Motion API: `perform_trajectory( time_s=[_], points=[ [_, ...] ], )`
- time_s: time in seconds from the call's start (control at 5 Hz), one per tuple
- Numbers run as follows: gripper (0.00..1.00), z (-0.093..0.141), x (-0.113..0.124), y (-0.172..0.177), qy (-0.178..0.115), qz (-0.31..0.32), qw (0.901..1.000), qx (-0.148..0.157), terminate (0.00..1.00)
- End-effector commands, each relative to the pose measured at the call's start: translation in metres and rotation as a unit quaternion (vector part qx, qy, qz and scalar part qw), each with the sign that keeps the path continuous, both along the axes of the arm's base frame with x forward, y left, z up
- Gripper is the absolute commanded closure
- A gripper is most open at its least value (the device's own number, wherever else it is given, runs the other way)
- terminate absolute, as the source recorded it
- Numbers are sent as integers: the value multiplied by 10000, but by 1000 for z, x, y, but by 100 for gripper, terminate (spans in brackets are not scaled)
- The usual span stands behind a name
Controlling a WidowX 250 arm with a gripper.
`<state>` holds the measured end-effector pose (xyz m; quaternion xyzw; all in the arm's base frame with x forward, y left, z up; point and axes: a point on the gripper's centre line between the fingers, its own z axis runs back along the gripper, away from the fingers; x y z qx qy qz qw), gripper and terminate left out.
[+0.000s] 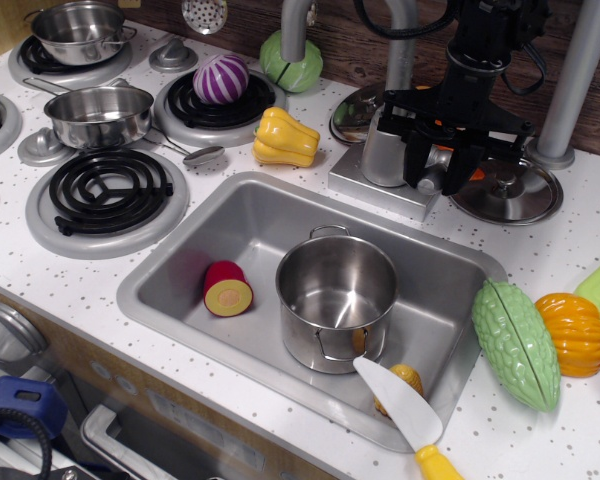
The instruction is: Turn lever vertical to front
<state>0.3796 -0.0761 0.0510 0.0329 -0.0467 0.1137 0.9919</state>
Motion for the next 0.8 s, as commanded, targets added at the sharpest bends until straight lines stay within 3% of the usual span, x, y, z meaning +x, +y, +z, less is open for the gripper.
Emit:
perform_trajectory(
  time_s=[0.0, 0.4, 0.6],
  points=[
    [100, -1, 5, -12, -162, -80, 9997, -141, 0],
    [100, -8, 4, -8, -152, -104, 9997, -183, 0],
    [0, 0, 5, -9, -121, -147, 9998, -109, 100]
  ],
)
